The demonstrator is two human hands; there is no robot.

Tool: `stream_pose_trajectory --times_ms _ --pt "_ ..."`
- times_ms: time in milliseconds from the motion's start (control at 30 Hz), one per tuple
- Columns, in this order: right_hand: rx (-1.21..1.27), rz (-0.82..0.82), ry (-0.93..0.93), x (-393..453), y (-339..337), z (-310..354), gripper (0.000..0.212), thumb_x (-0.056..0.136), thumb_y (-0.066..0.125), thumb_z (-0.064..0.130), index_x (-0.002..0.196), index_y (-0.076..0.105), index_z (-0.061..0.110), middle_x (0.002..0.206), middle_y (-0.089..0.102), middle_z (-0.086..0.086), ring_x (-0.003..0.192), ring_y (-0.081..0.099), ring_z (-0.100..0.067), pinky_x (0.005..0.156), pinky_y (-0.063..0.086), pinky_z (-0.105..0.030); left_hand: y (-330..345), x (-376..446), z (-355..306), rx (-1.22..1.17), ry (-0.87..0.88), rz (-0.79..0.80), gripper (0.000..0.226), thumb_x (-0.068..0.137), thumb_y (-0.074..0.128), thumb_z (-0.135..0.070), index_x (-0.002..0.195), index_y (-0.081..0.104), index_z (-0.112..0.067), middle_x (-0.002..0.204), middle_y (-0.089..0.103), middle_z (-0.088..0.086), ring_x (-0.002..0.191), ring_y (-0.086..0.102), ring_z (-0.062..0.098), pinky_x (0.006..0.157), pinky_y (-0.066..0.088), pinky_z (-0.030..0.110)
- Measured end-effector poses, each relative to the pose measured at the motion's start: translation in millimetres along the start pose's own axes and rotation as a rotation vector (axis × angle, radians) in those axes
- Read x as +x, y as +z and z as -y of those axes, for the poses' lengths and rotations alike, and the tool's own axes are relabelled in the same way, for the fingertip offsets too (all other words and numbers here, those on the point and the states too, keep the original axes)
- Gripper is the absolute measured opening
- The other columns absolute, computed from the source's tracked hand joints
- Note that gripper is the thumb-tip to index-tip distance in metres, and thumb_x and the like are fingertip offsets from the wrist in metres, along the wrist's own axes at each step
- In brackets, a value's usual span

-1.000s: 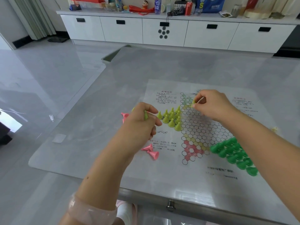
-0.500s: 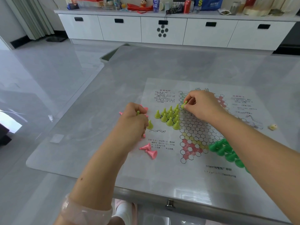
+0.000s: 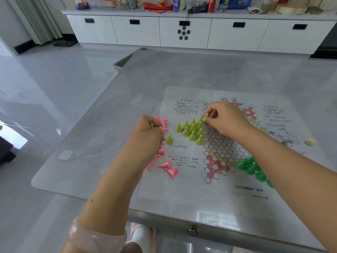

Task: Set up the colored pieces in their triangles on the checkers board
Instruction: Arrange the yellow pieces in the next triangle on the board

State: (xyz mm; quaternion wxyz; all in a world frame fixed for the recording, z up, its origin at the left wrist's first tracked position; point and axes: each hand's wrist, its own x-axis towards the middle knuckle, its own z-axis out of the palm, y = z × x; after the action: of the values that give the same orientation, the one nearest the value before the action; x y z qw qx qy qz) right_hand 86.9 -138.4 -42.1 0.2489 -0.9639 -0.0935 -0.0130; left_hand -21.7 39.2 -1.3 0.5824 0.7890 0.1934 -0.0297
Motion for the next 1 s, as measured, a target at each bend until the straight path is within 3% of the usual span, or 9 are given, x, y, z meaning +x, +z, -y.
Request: stream_pose_trajectory --times_ms 1000 --pt "-0.038 -0.002 -0.051 -0.5 1.9 -2.1 0.005 0.082 0.063 0.020 0.081 0.058 0.021 0.096 0.060 -0.007 0.088 0.055 -0.021 0.076 0.048 -0.033 -2.4 2.1 2.3 -0.016 0.007 0.005 0.026 0.082 0.037 0.006 0.080 0.045 -0.018 0.062 0.044 0.005 0.052 0.038 0.016 0.049 0.033 0.024"
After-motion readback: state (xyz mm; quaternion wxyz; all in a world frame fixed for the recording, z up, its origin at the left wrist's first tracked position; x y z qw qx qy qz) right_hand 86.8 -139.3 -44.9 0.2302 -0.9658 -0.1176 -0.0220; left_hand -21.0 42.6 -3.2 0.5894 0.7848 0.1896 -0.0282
